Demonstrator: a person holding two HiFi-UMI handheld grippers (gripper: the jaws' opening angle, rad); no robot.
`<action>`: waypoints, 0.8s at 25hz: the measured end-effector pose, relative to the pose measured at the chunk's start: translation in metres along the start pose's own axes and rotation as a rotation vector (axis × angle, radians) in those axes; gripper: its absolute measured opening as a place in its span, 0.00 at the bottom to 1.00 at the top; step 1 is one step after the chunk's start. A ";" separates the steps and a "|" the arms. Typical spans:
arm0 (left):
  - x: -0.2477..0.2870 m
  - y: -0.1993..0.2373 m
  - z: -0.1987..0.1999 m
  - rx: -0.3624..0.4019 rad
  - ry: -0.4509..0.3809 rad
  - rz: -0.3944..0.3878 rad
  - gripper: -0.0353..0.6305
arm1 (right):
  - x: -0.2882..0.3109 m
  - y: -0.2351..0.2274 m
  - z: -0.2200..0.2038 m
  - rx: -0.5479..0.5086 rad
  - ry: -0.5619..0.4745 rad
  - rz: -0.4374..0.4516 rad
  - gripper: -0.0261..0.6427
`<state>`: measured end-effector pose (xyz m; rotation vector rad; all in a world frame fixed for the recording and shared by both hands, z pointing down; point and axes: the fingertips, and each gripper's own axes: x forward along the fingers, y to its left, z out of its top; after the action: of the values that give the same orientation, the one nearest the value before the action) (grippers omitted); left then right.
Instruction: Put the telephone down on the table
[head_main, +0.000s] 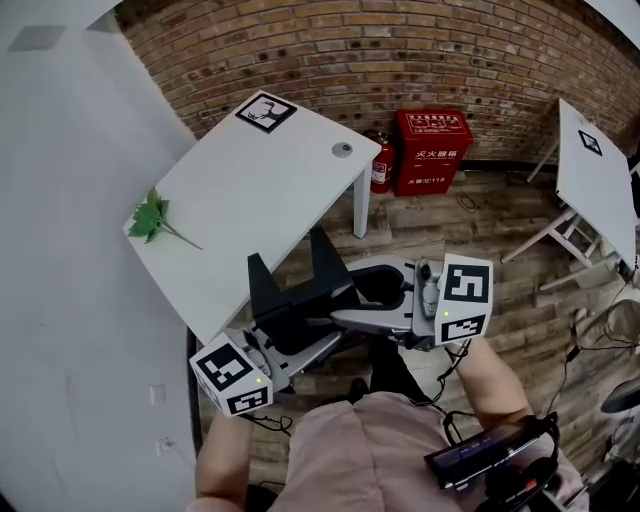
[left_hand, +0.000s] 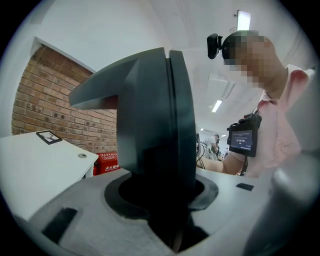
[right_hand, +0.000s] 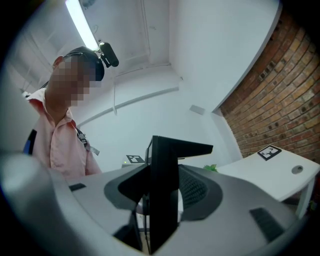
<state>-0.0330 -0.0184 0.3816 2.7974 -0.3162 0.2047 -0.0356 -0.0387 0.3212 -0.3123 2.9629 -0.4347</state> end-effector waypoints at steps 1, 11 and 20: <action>0.005 0.008 0.001 -0.004 0.002 0.002 0.30 | -0.001 -0.010 0.001 0.004 0.001 0.002 0.32; 0.060 0.114 0.034 -0.064 -0.012 0.069 0.30 | -0.003 -0.132 0.028 0.048 0.030 0.073 0.32; 0.097 0.185 0.071 -0.098 -0.040 0.178 0.30 | -0.003 -0.213 0.063 0.073 0.052 0.180 0.32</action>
<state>0.0236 -0.2313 0.3859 2.6790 -0.5693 0.1692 0.0163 -0.2543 0.3247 -0.0262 2.9814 -0.5331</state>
